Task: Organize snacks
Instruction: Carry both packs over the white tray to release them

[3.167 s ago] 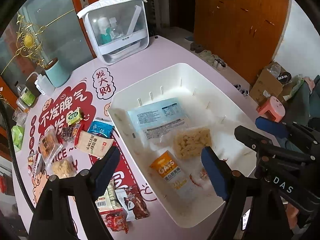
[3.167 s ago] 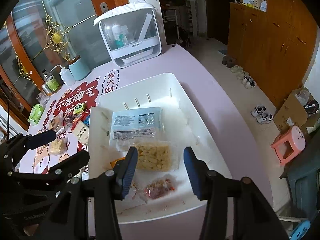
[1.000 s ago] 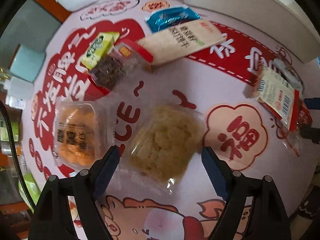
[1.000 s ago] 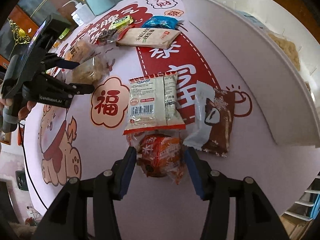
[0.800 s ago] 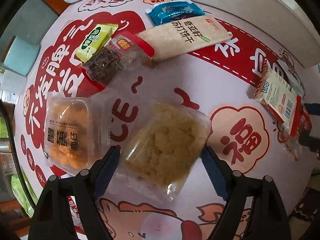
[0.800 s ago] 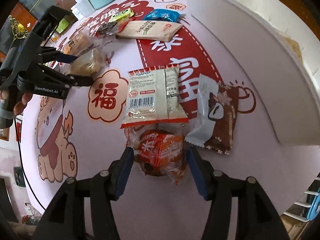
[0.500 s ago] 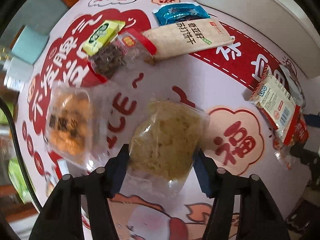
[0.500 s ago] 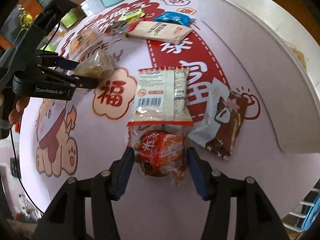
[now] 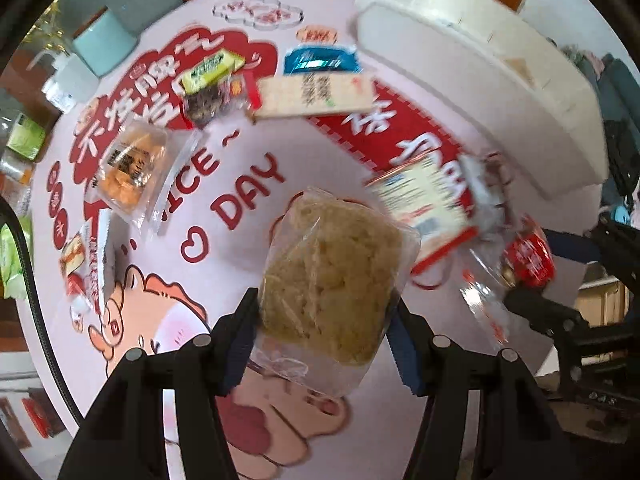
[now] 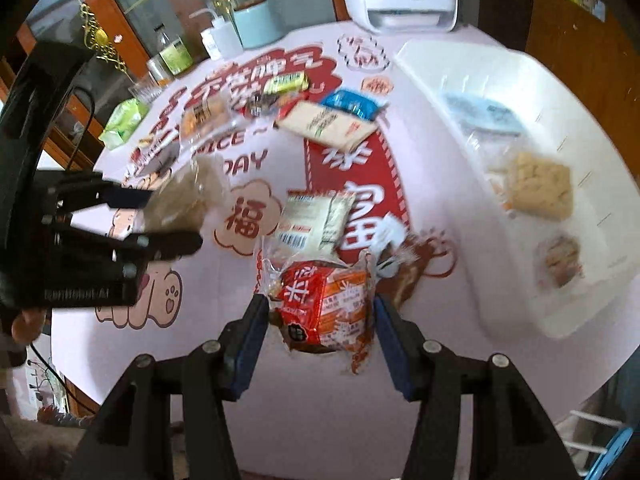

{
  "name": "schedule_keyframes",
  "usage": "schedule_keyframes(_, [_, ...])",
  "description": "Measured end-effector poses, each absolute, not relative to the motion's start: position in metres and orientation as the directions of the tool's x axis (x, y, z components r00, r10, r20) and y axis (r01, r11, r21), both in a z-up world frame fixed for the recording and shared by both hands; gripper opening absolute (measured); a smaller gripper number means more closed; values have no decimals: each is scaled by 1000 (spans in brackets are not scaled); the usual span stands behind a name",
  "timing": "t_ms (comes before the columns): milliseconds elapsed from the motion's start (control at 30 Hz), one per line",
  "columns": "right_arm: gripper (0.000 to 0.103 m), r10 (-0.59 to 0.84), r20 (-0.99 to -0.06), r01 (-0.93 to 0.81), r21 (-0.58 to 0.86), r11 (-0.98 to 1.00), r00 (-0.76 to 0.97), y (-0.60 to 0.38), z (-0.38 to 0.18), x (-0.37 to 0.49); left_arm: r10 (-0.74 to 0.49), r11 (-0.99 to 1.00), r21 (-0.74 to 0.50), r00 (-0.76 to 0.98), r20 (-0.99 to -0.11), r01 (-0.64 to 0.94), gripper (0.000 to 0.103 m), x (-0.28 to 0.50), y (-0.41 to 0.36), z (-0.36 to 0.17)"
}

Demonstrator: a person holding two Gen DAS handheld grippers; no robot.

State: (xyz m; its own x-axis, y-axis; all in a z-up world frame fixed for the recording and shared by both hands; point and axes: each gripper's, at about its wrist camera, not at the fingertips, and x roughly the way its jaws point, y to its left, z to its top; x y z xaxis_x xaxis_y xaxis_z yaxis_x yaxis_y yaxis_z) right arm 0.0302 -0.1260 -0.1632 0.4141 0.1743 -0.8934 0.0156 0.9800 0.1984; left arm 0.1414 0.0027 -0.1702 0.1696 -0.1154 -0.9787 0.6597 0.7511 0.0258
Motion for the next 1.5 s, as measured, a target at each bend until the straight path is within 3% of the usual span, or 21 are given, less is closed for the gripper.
schedule_keyframes(367, [54, 121, -852, 16, 150, 989, 509, -189, -112, 20, -202, 776, -14, 227, -953, 630, 59, 95, -44, -108])
schedule_keyframes(733, [55, 46, -822, 110, 131, 985, 567, -291, -87, 21, -285, 770, -18, 317, -905, 638, 59, 78, -141, -63])
schedule_keyframes(1100, [55, 3, -819, 162, 117, 980, 574, -363, -85, 41, -306, 832, -74, 344, -888, 550, 59, 97, -215, -60])
schedule_keyframes(1500, [56, 1, -839, 171, 112, 979, 544, -385, -100, 59, -272, 850, -49, 358, -893, 524, 59, 109, -253, -72])
